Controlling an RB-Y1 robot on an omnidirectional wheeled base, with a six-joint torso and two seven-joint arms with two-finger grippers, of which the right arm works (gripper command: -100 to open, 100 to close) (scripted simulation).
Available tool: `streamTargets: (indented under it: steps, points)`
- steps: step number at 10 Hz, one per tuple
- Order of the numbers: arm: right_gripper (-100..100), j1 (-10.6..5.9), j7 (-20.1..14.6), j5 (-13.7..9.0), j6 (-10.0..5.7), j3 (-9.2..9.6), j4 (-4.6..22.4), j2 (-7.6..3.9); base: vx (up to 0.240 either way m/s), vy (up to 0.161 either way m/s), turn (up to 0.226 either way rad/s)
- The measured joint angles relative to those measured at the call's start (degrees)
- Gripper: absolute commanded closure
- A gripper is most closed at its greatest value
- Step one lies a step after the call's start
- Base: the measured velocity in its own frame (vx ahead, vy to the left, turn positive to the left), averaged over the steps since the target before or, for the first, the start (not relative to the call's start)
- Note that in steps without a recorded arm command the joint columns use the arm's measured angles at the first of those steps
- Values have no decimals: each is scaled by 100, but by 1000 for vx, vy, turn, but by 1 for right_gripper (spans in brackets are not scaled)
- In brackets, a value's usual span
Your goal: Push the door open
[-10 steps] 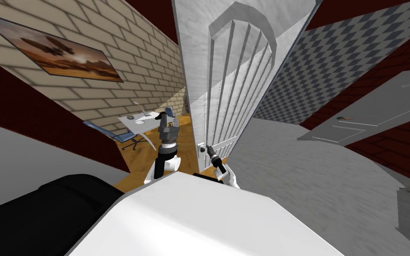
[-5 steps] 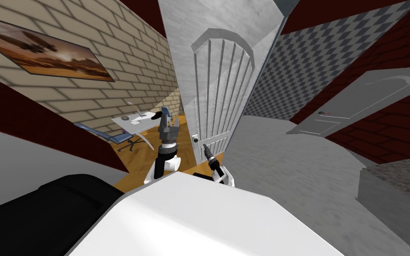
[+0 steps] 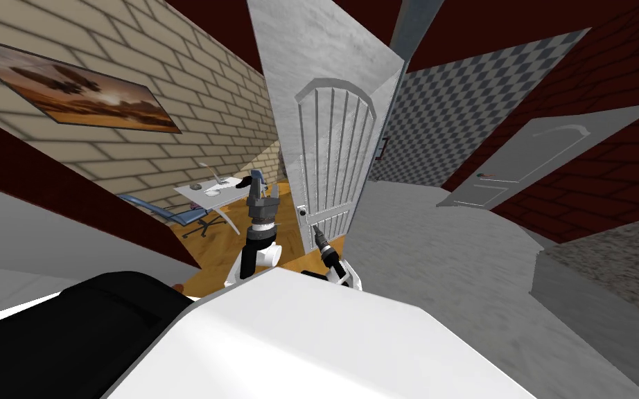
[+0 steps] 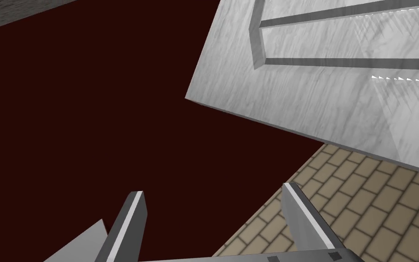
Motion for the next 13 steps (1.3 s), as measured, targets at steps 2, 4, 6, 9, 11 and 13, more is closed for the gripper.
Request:
streamTargets:
  steps: [2, 4, 6, 9, 11, 13]
  points:
    - [-100, -25, 18, 1, -35, -38, 51, -50, 200, 173, 21]
    - [-100, -69, 36, 0, -67, -89, 122, -47, 215, 207, 31]
    - [-100, -111, 51, -2, -104, -140, 186, 10, 200, 167, 30]
    - [100, -175, 80, 0, -174, -202, 319, 183, 83, 62, 8]
    - [100, -195, 75, -3, -186, -206, 293, 191, -22, -21, 5]
    - [100, -177, 74, -3, -171, -204, 310, 177, -15, -11, -5]
